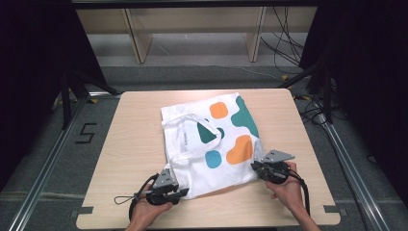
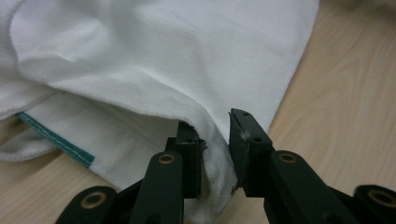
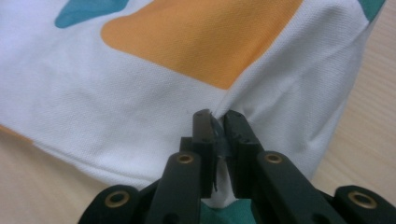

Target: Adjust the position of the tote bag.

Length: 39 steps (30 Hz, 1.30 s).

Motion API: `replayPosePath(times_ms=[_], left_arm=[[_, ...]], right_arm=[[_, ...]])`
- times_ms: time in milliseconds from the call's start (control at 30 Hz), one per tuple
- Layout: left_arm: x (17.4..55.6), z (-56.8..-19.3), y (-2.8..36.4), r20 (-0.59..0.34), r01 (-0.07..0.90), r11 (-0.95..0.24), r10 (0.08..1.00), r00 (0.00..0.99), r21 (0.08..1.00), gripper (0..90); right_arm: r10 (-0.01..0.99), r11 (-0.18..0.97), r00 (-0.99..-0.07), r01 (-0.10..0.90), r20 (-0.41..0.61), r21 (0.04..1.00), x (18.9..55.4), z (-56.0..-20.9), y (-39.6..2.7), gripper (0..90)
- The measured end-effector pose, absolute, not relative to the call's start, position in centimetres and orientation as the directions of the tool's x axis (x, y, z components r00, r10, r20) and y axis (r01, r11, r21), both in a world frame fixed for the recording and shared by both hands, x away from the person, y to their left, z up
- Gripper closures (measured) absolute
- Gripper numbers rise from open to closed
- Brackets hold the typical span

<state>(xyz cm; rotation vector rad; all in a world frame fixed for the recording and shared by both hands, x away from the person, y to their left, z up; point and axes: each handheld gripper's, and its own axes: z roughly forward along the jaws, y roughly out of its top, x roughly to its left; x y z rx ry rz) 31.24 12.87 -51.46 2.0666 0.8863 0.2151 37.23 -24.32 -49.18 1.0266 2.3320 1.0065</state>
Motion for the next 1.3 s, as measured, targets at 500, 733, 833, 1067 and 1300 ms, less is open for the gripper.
replayPosePath(times_ms=[500, 733, 833, 1067, 1300], left_arm=[[29.5, -51.4, 5.8, -0.241, 0.497, -0.328, 0.584, 0.775, 0.804, 73.4], [29.7, -51.5, 1.8, -0.2, 0.462, -0.37, 0.564, 0.801, 0.806, 73.4], [29.9, -51.8, 0.6, -0.205, 0.459, -0.357, 0.563, 0.801, 0.813, 72.8], [29.1, -50.8, 2.1, -0.223, 0.494, -0.404, 0.555, 0.802, 0.77, 38.3], [28.6, -48.8, 6.1, -0.173, 0.45, -0.386, 0.574, 0.8, 0.805, 30.2]], right_arm=[[0.776, 0.528, -0.593, 0.425, -0.215, 0.735, 42.1, -48.8, -26.5, 87.5], [0.801, 0.508, -0.559, 0.449, -0.211, 0.735, 44.0, -49.1, -27.7, 87.4], [0.794, 0.521, -0.56, 0.428, -0.236, 0.738, 44.7, -49.2, -28.2, 87.0], [0.84, 0.454, -0.504, 0.457, -0.198, 0.765, 44.5, -48.2, -28.5, 57.8], [0.856, 0.401, -0.49, 0.432, -0.163, 0.808, 42.0, -45.9, -28.0, 43.2]])
